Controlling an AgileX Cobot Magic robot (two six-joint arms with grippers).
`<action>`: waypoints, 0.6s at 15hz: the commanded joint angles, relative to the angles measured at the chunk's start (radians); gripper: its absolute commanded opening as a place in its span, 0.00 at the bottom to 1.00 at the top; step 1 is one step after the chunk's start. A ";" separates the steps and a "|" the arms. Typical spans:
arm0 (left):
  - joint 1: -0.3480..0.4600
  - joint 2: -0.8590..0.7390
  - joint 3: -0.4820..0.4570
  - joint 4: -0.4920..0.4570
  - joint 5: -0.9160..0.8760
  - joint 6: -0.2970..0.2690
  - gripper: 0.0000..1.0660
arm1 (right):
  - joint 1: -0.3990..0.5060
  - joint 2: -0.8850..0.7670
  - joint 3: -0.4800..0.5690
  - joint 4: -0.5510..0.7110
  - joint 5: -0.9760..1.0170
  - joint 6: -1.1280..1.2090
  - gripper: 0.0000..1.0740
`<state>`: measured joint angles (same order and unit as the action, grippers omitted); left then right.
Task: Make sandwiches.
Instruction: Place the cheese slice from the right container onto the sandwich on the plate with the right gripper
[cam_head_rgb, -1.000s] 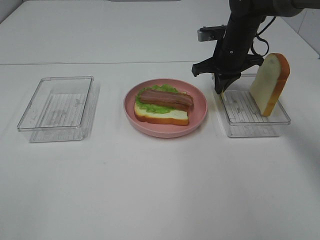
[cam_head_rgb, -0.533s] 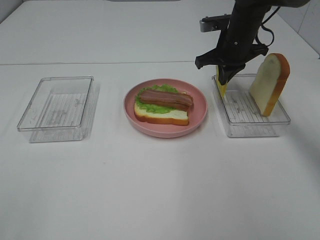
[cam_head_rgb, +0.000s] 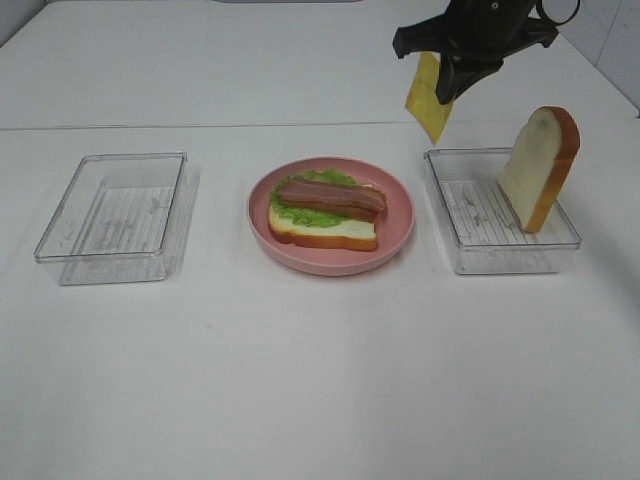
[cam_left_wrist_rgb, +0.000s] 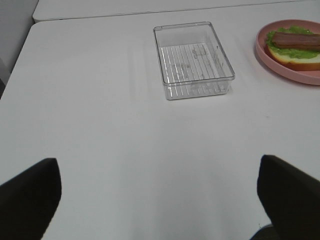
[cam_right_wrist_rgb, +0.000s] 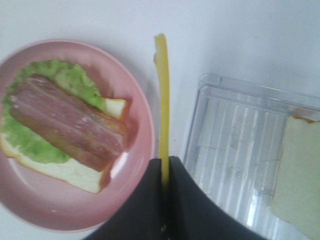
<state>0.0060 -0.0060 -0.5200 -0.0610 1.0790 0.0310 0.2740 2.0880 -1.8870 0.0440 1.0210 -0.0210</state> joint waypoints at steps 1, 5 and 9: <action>0.002 -0.013 0.002 -0.009 -0.004 0.002 0.95 | 0.005 -0.022 0.000 0.108 0.018 -0.035 0.00; 0.002 -0.013 0.002 -0.009 -0.004 0.002 0.95 | 0.078 -0.003 0.001 0.250 0.013 -0.062 0.00; 0.002 -0.013 0.002 -0.009 -0.004 0.002 0.95 | 0.205 0.079 0.001 0.288 -0.037 -0.062 0.00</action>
<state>0.0060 -0.0060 -0.5200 -0.0610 1.0790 0.0310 0.4830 2.1760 -1.8870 0.3270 0.9940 -0.0710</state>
